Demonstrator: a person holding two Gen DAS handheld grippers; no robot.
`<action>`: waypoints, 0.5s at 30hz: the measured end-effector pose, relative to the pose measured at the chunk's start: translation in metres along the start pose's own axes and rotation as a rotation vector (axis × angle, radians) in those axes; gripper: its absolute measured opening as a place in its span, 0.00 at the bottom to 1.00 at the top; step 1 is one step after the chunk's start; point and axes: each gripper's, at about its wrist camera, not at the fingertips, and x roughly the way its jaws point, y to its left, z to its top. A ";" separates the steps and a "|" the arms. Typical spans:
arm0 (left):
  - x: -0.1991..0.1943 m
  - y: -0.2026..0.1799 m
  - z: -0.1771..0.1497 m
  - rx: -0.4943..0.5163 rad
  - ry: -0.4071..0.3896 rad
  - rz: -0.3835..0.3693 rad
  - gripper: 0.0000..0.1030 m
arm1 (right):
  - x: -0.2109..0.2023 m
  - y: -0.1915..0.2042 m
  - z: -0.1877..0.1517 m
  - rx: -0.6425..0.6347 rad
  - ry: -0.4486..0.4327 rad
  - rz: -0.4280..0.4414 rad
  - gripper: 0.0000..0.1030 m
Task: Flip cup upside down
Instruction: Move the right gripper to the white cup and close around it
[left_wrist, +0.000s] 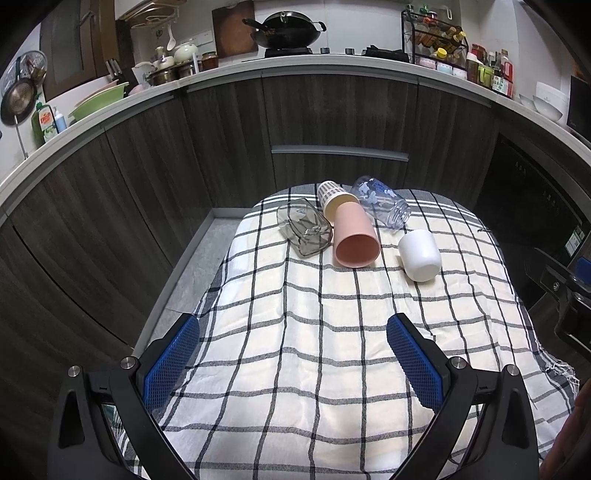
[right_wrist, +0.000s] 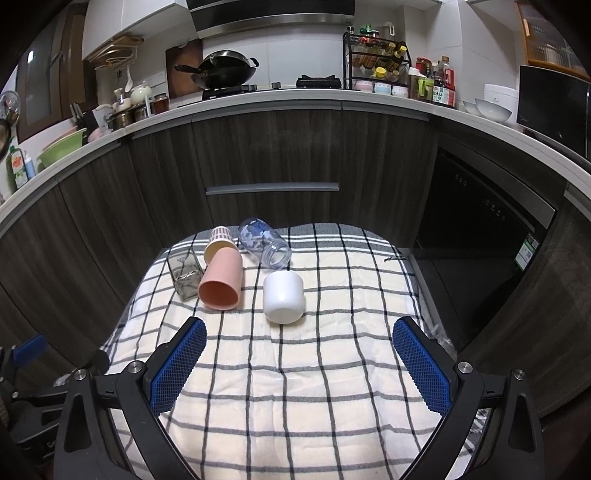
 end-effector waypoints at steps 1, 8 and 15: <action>0.002 0.000 0.001 -0.004 0.004 -0.009 1.00 | 0.002 0.000 0.000 -0.002 0.002 0.002 0.99; 0.023 0.003 0.012 -0.019 -0.003 0.013 1.00 | 0.030 0.005 0.007 -0.008 0.028 0.017 0.99; 0.056 0.004 0.022 -0.040 -0.018 0.038 1.00 | 0.071 0.012 0.017 -0.019 0.053 0.015 0.99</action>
